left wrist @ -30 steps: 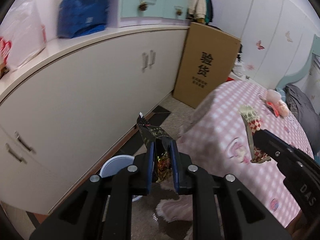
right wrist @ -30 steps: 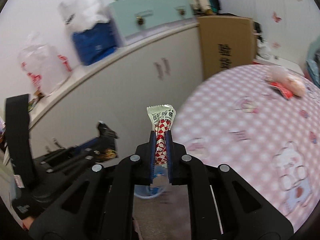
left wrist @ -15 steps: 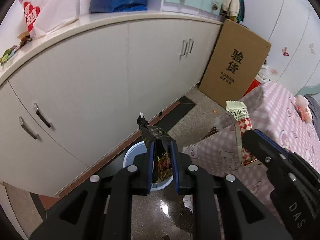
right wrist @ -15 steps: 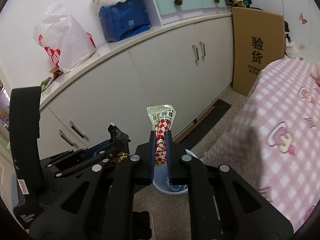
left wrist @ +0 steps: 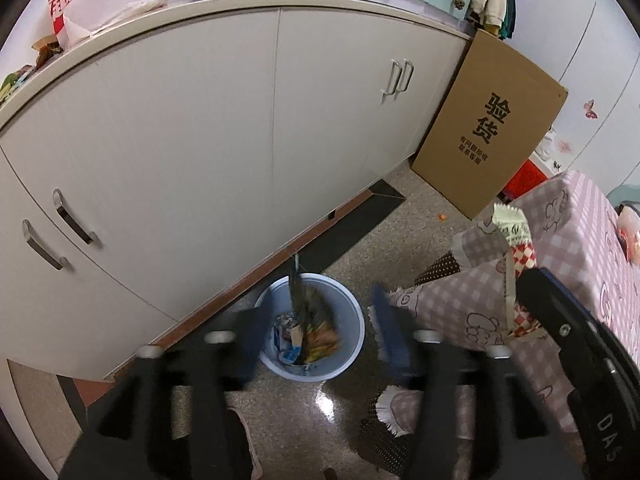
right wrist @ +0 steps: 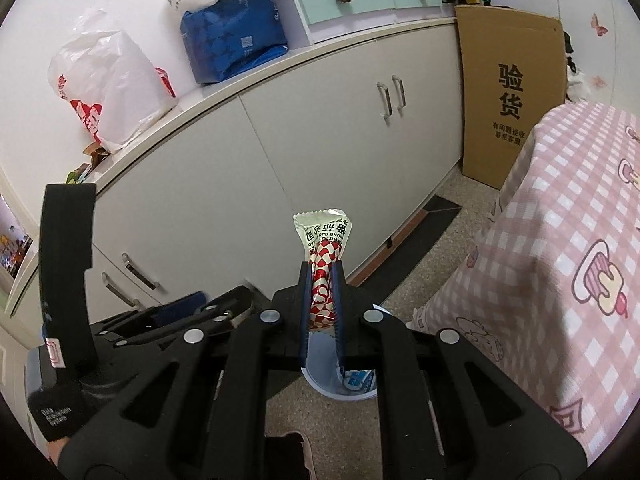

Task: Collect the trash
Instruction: 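Carry both items to the bin while the left tool releases the dark wrapper inside, then open the right tool to drop the candy stick into the bin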

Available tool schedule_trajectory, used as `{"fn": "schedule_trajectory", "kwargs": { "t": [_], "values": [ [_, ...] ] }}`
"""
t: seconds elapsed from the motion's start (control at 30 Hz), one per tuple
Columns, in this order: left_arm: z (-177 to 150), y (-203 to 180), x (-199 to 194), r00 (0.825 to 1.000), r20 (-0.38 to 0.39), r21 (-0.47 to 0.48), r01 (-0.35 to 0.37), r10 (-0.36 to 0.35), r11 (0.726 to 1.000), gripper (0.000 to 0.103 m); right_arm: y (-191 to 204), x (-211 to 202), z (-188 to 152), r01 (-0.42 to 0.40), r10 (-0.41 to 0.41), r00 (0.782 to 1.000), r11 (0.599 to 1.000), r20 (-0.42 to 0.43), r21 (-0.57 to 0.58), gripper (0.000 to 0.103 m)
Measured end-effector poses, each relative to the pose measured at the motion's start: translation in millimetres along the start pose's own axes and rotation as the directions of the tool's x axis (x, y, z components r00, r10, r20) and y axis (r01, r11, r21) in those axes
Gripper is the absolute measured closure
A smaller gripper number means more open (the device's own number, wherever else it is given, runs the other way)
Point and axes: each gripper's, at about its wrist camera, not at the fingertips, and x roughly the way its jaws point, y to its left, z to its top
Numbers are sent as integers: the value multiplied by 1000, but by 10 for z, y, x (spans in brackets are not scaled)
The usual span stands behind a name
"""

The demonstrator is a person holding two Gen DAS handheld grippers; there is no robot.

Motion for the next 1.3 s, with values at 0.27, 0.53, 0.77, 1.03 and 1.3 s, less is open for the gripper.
{"fn": "schedule_trajectory", "kwargs": {
  "t": [0.27, 0.53, 0.77, 1.03, 1.3],
  "values": [
    [-23, 20, 5, 1000, -1, 6, -13, 13, 1000, 41, 9, 64, -40, -6, 7, 1000, 1000, -29, 4, 93],
    [-17, 104, -122, 999, 23, -17, -27, 28, 999, 40, 78, 39, -25, -14, 14, 1000, 1000, -22, -5, 92],
    [-22, 230, -198, 997, 46, -40, -53, 54, 998, 39, 167, 49, -2, -30, 30, 1000, 999, -5, -15, 92],
    [0, 384, -159, 996, 42, -73, -78, 82, 994, 38, 266, 143, 14, -53, 53, 999, 998, 4, -30, 92],
    [-14, 564, -93, 994, 32, -126, -103, 108, 987, 38, 320, 241, 44, -64, 65, 998, 997, 27, -33, 91]
  ]
}}
